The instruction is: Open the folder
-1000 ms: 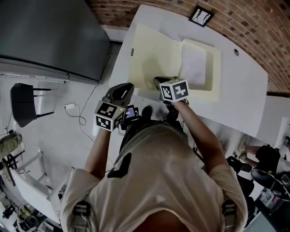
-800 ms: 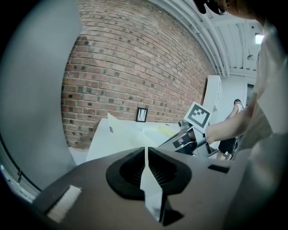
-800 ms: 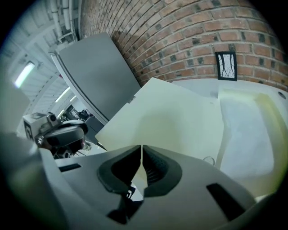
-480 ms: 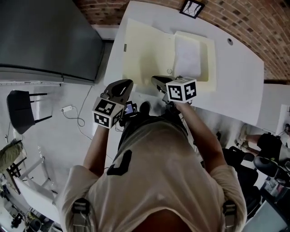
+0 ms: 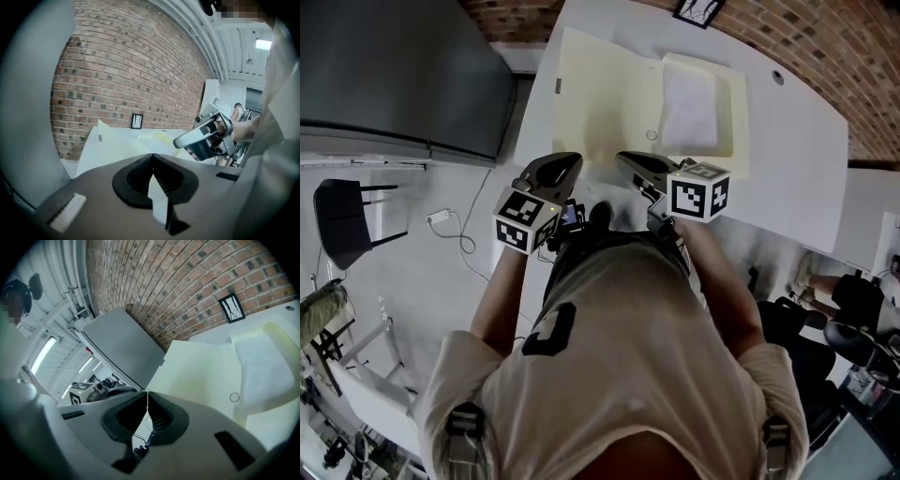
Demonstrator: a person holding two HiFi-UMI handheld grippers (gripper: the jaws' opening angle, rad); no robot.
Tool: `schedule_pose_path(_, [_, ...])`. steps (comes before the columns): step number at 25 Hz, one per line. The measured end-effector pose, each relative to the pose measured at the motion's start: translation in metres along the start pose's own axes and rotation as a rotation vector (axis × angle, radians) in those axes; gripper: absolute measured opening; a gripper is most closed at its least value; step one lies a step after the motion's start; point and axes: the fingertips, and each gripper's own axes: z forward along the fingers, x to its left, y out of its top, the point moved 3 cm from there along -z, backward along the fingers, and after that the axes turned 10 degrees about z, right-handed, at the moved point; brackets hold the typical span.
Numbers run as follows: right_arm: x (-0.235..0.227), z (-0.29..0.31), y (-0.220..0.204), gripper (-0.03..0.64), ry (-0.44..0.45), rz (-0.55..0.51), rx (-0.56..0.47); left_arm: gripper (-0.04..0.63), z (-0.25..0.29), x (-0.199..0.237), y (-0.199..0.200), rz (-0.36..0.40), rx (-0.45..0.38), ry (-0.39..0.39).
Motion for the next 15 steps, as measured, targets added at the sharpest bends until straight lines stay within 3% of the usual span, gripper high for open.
schedule_pose_path(15, [0.015,-0.073,-0.001,0.008,0.111,0.032,-0.125,0.005,0.025,-0.057,0.019,0.024,-0.012,-0.051])
